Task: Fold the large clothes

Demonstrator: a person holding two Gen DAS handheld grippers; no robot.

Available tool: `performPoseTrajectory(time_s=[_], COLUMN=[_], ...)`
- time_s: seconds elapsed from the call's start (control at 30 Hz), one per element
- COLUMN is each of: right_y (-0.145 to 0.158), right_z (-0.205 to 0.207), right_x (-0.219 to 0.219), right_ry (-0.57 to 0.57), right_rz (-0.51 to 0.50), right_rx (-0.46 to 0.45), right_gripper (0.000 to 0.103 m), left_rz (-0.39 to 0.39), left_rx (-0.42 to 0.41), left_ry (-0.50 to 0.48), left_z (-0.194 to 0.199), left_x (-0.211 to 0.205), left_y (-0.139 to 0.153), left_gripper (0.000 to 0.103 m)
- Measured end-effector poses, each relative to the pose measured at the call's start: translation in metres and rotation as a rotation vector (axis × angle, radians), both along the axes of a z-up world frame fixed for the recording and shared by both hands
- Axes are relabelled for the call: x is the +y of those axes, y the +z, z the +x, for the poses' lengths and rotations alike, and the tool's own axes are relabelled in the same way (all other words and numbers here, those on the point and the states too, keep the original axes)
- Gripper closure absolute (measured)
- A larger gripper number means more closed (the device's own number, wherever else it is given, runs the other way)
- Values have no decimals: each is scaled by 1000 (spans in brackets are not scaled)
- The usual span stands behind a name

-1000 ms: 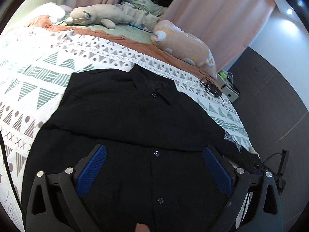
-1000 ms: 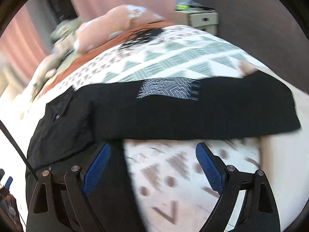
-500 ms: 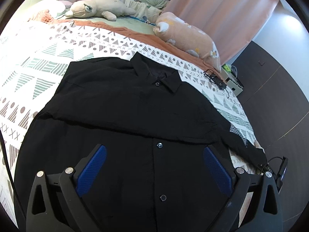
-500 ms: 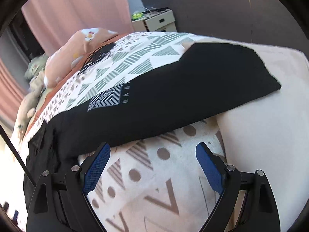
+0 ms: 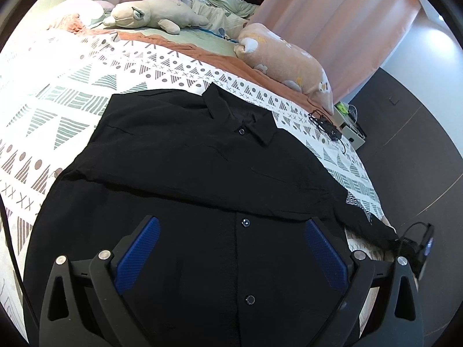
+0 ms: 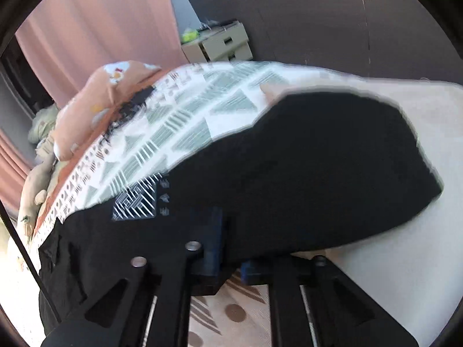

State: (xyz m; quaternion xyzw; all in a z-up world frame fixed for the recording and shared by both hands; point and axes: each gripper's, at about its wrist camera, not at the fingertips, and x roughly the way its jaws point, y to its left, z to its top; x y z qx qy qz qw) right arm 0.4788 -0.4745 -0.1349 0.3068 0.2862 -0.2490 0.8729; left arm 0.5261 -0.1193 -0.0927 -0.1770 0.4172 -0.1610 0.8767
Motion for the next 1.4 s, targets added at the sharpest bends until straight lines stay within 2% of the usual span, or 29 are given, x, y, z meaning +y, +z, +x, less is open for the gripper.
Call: performPoseTrajectory(time_s=[0.27,0.43,0.57,0.7,0.83,1.1,1.27,1.4], right_y=[98,148,173,179,176,167,141,110], right_z=[1,5,10,21,36,75,99,120], right_x=[63,120,170,203,238,258,283,302], right_ry=[127,223,317,380,443,528,589,609], right_rz=[-208,-271,-300,-312,-312,-285,-234,-212], right_rx=[-121,-179,-215,-204,-193,-176,-145,-68], right_gripper=[102,102,102,102,102,102,102,102], left_rz=[-17,-44,-61,-90,-70,-99,-114,-122], left_rx=[-18,-48,-70,-79,-67,-69,-49,-25], left_ry=[39,65,98,137,153,204,229,251], left_z=[0,-5,-9,-12,-11,-15,-14,-12], left_x=[19,39,56,75,92,124,135,141], left_y=[10,22,32,38,42,44,39,32], left_gripper=[1,1,1,1,1,1,1,1])
